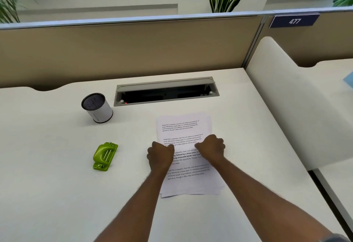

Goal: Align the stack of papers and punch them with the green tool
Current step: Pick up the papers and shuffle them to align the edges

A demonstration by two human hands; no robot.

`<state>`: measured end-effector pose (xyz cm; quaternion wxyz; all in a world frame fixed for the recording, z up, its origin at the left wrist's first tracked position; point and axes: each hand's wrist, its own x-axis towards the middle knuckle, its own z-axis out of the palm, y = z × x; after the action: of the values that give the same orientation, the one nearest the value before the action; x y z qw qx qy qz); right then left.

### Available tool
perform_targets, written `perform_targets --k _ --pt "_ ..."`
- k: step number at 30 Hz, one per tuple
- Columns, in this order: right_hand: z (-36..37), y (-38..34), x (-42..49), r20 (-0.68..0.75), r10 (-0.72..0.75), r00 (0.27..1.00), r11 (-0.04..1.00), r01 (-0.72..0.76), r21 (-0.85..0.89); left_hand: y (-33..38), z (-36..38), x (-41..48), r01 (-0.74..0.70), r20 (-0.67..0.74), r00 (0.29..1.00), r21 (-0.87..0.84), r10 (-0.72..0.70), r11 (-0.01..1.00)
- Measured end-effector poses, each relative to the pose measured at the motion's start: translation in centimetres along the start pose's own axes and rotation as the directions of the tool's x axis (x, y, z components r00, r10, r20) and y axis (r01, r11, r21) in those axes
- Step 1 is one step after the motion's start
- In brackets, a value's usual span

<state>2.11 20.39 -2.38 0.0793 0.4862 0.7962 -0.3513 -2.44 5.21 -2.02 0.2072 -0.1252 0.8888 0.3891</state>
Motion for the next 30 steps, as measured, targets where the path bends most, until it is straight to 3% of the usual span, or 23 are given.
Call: perform_targets --k 4,9,12,18,23,27,30 --pt "0.1 0.0 0.3 0.052 0.087 0.995 0.994 -0.090 0.066 -0.6 -0.5 0.6 -0.003 0.087 0.996 -0.076 0.010 0.997" --pt "0.0 0.3 1.2 0.184 0.026 0.983 0.992 -0.048 0.115 -0.3 -1.7 1.1 -0.001 0.228 0.970 -0.341 0.084 0.940" --pt "-1.0 0.0 1.5 0.275 -0.048 0.960 0.919 -0.065 0.388 -0.3 -2.7 2.1 0.027 0.297 0.944 -0.495 0.140 0.869" --pt "-4.9 -1.2 1.2 0.377 -0.252 0.891 0.752 -0.065 0.656 2.0 -5.9 1.9 -0.130 0.246 0.899 -0.642 0.362 0.756" --pt "-9.2 -5.1 -0.6 0.144 -0.523 0.840 0.568 0.217 0.794 6.8 -9.8 0.6 -0.413 0.012 0.844 -0.624 0.536 0.663" --pt "-12.2 -7.9 -2.8 -0.085 -0.623 0.778 0.343 0.369 0.864 9.8 -12.1 -1.1 -0.600 -0.223 0.768 -0.577 0.600 0.554" --pt "-12.5 -8.4 -3.8 -0.207 -0.630 0.748 0.277 0.466 0.840 10.4 -12.9 -2.0 -0.692 -0.335 0.707 -0.512 0.623 0.509"
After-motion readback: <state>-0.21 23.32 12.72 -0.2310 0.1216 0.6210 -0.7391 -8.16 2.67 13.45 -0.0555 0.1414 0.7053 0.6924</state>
